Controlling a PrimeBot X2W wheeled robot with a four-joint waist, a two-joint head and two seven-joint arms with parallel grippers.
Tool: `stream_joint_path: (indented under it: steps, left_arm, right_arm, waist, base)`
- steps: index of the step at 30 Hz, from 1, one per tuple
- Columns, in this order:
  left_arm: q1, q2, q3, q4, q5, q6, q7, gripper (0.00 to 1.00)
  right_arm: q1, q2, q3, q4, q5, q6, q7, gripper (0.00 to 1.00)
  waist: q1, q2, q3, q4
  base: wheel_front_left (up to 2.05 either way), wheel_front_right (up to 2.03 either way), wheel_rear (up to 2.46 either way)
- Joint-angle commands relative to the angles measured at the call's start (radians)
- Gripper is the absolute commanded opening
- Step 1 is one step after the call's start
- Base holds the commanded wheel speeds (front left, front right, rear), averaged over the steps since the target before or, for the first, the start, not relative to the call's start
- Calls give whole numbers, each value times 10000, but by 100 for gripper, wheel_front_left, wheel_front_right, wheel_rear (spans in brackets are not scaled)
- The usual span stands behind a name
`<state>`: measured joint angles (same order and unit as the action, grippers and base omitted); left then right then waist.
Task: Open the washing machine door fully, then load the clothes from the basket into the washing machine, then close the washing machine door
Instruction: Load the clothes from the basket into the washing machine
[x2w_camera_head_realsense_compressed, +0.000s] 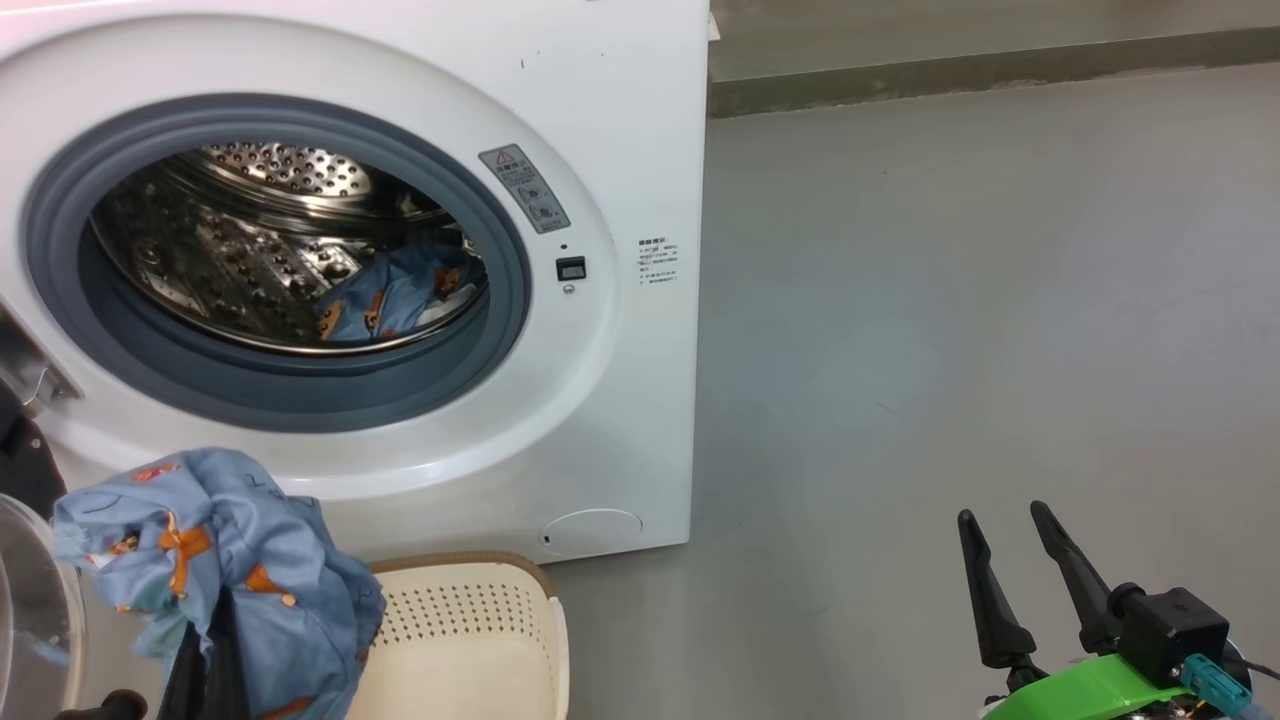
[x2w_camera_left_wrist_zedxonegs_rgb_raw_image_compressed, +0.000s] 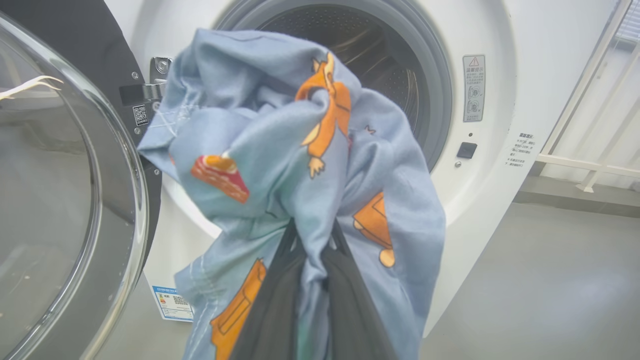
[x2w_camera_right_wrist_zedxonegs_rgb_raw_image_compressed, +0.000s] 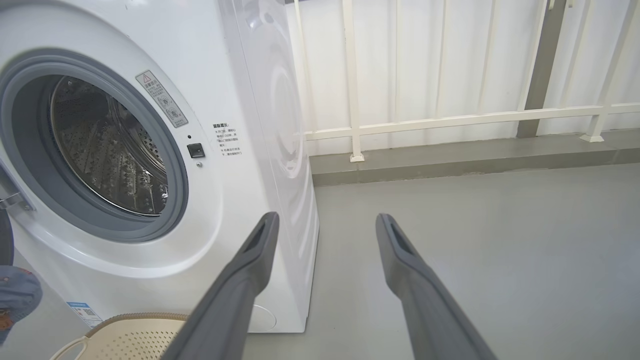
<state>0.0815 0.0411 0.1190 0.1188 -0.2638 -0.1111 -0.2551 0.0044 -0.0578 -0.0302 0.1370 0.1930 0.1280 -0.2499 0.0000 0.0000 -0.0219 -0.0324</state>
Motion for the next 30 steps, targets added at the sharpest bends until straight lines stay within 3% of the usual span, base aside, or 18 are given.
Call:
stream_joint_path:
  steps: [1, 16, 30]
  left_arm:
    - [-231, 93, 273, -335, -71, 50, -66, 0]
    - [-313, 92, -138, -273, -242, 140, -66, 0]
    - [-1347, 91, -435, -278, -373, 71, -66, 0]
  right_arm:
    - [-39, -56, 252, -282, -69, 27, -118, 100]
    - [-1, -11, 350, -213, -112, 27, -119, 100]
    - [-577, 37, 724, -411, -395, 27, -119, 100]
  waist:
    - [0, 0, 4, 9]
    - [0, 0, 228, 136]
    - [0, 0, 1600, 119]
  base:
    - [0, 0, 0]
    - [0, 0, 0]
    - [0, 0, 0]
